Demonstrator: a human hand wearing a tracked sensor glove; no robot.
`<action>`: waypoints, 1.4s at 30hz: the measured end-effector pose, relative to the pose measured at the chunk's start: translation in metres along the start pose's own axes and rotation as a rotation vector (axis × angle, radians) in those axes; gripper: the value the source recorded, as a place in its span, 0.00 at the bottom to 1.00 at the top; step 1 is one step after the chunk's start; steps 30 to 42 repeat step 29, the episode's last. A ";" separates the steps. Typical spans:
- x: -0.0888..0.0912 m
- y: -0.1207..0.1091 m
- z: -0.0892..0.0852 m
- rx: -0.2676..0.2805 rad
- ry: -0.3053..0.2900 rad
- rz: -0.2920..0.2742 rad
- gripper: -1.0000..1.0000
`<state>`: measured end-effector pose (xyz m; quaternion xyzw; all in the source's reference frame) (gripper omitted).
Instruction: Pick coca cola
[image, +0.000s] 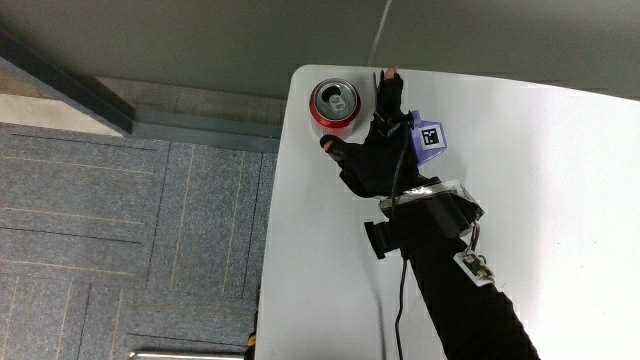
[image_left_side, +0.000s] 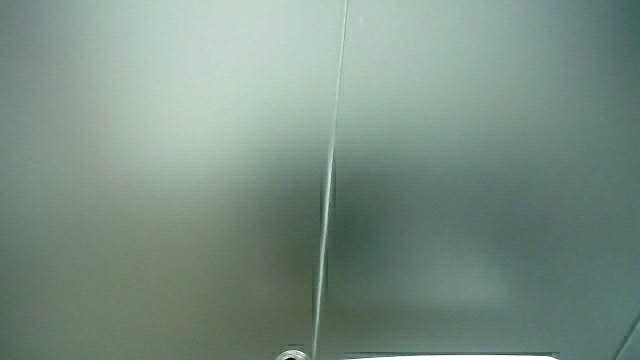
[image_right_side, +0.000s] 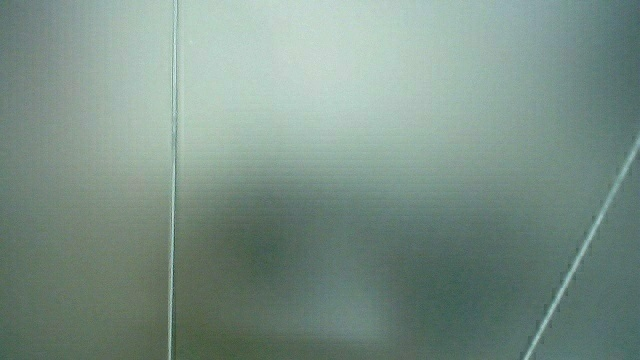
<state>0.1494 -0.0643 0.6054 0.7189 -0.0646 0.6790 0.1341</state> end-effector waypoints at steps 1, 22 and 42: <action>0.003 0.000 0.001 0.006 -0.027 -0.025 0.54; -0.002 -0.010 0.008 0.166 -0.009 0.043 0.94; -0.002 -0.014 0.013 0.174 0.025 0.049 1.00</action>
